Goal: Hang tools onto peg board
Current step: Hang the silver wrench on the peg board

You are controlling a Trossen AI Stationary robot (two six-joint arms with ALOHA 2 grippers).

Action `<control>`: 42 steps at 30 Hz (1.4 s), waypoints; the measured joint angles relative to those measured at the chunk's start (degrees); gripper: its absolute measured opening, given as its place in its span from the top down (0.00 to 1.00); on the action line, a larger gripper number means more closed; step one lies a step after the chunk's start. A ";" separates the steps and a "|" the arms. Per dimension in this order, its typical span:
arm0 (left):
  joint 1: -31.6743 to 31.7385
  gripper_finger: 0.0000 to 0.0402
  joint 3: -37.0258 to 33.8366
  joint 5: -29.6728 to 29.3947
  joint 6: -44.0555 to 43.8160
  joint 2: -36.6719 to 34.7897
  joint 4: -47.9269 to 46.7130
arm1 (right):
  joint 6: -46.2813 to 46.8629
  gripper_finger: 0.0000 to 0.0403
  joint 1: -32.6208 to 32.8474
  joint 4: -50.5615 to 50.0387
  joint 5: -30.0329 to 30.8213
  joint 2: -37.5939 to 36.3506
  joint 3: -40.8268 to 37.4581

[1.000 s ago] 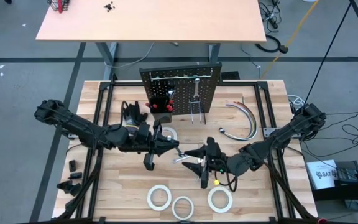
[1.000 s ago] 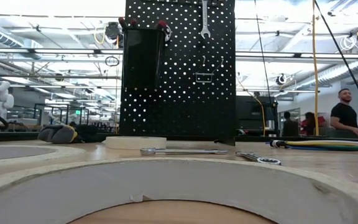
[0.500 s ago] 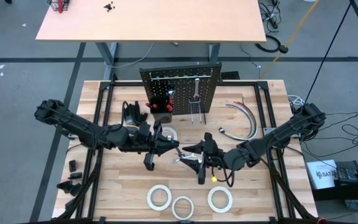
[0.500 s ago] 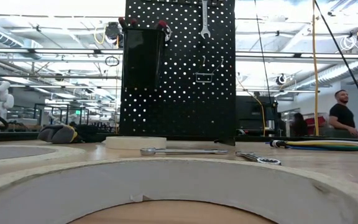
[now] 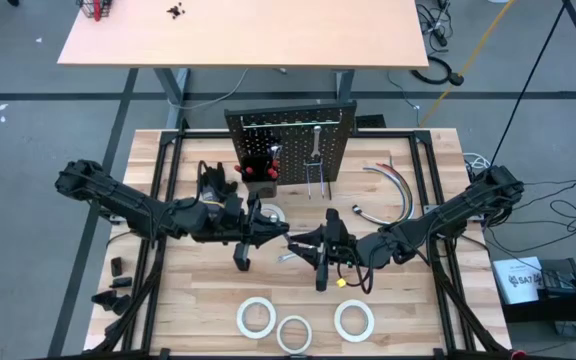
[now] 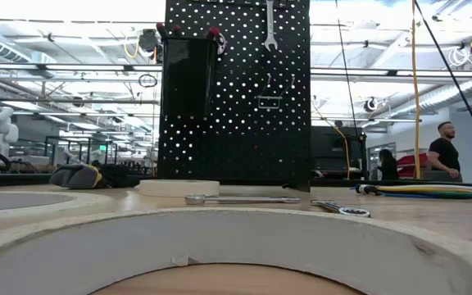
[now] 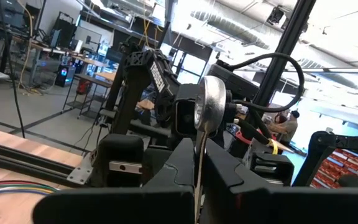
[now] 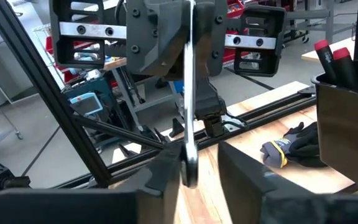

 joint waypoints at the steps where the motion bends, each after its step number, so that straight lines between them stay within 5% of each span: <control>1: 0.01 0.99 -0.01 -0.02 0.01 0.00 0.00 | -0.01 0.78 -0.07 0.02 -0.09 0.00 0.00; 7: 0.05 0.97 -0.04 0.19 0.08 -0.03 0.22 | -1.98 0.97 -0.16 1.43 -0.69 0.00 0.00; 15: -0.92 0.77 -0.01 0.80 6.93 -0.50 -1.10 | -4.35 0.98 -1.66 4.94 -2.78 0.01 0.00; 19: -0.76 0.70 -0.05 -2.56 5.57 -5.43 -15.16 | -5.23 0.98 -2.97 5.69 -2.05 -0.84 -0.27; 24: -1.27 0.69 -0.08 -4.79 1.56 -14.02 -27.51 | -4.16 0.98 -6.50 11.68 -2.77 -5.73 -9.89; 31: -3.00 0.69 -0.79 -5.65 1.16 -18.20 -29.96 | 4.24 0.98 -15.43 42.58 -11.49 -9.01 -28.48; 42: -3.15 0.68 -1.28 -6.92 -0.52 -14.66 -29.02 | 6.88 0.98 -23.39 42.60 -16.06 -8.85 -28.17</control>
